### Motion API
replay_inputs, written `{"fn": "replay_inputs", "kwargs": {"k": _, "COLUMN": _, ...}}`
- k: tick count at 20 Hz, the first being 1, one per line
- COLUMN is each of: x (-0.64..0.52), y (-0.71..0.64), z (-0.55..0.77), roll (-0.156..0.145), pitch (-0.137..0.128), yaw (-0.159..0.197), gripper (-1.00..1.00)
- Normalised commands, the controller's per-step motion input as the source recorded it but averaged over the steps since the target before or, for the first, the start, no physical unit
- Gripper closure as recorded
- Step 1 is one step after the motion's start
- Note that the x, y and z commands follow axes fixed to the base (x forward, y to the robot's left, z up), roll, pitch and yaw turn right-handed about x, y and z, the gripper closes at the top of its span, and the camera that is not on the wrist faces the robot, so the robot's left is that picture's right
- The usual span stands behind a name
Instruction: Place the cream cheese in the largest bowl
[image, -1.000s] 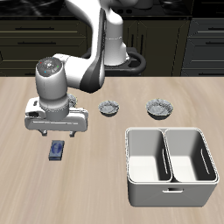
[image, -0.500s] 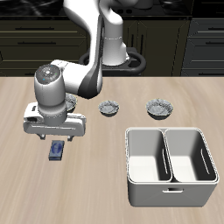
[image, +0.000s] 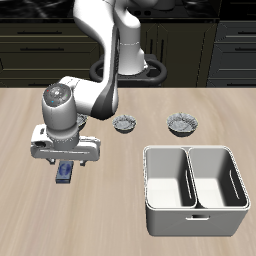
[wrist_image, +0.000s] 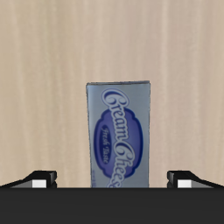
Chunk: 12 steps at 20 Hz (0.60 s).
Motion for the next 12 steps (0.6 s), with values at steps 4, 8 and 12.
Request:
{"fn": "replay_inputs", "kwargs": {"k": 4, "x": -0.06, "y": -0.09, "z": -0.20, "roll": 0.003, "pitch": 0.040, "yaw": -0.037, "gripper": -1.00}}
{"fn": "replay_inputs", "kwargs": {"k": 8, "x": -0.06, "y": -0.08, "z": -0.16, "roll": -0.009, "pitch": 0.030, "yaw": -0.022, "gripper": -1.00}}
{"fn": "replay_inputs", "kwargs": {"k": 12, "x": -0.08, "y": 0.04, "z": -0.18, "roll": 0.033, "pitch": 0.028, "yaw": -0.019, "gripper": -1.00}}
